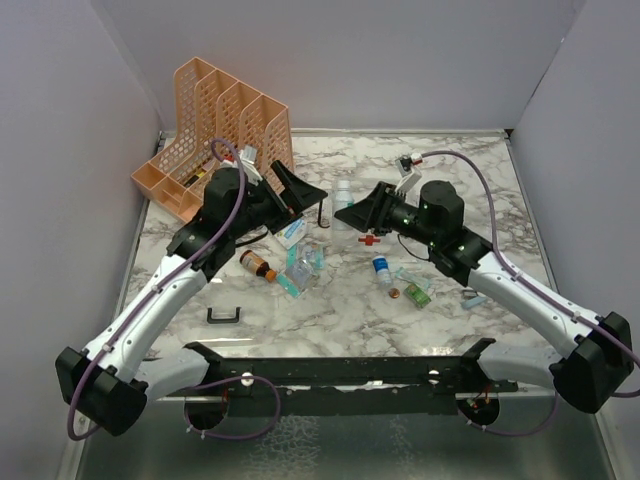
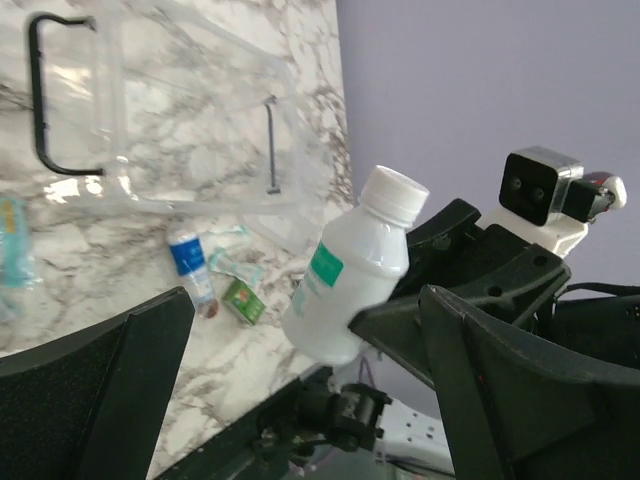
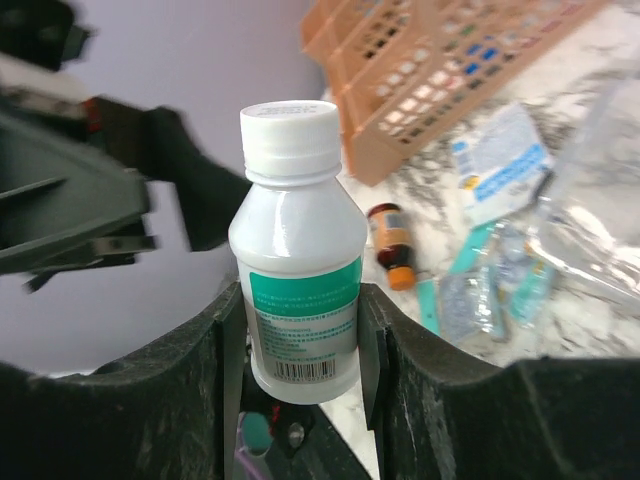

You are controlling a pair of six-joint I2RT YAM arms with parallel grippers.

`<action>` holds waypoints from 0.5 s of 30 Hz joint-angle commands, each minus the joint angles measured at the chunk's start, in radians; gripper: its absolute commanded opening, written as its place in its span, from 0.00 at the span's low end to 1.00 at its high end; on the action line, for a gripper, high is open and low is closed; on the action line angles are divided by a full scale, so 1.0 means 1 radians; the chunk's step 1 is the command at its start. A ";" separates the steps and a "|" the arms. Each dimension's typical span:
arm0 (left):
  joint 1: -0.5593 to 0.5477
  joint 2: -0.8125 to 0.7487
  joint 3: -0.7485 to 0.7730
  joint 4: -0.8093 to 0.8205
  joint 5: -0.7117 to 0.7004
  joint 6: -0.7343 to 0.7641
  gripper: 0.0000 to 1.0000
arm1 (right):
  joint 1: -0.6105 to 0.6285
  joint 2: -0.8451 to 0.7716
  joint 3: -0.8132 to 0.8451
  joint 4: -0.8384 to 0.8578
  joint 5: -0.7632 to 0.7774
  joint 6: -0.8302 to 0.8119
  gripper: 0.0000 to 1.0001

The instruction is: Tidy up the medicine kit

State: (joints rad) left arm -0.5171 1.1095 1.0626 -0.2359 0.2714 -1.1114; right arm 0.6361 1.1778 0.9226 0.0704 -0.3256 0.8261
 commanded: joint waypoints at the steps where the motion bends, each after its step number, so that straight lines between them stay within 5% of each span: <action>1: 0.012 -0.092 0.020 -0.079 -0.159 0.139 0.99 | 0.008 -0.001 0.053 -0.186 0.294 -0.027 0.35; 9: 0.014 -0.178 -0.015 -0.134 -0.266 0.322 0.99 | 0.007 0.185 0.257 -0.403 0.529 -0.031 0.35; 15: 0.014 -0.175 -0.024 -0.177 -0.281 0.462 0.99 | -0.007 0.351 0.421 -0.518 0.565 -0.026 0.35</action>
State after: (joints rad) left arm -0.5056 0.9333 1.0508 -0.3599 0.0364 -0.7887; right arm 0.6365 1.4628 1.2533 -0.3500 0.1501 0.8062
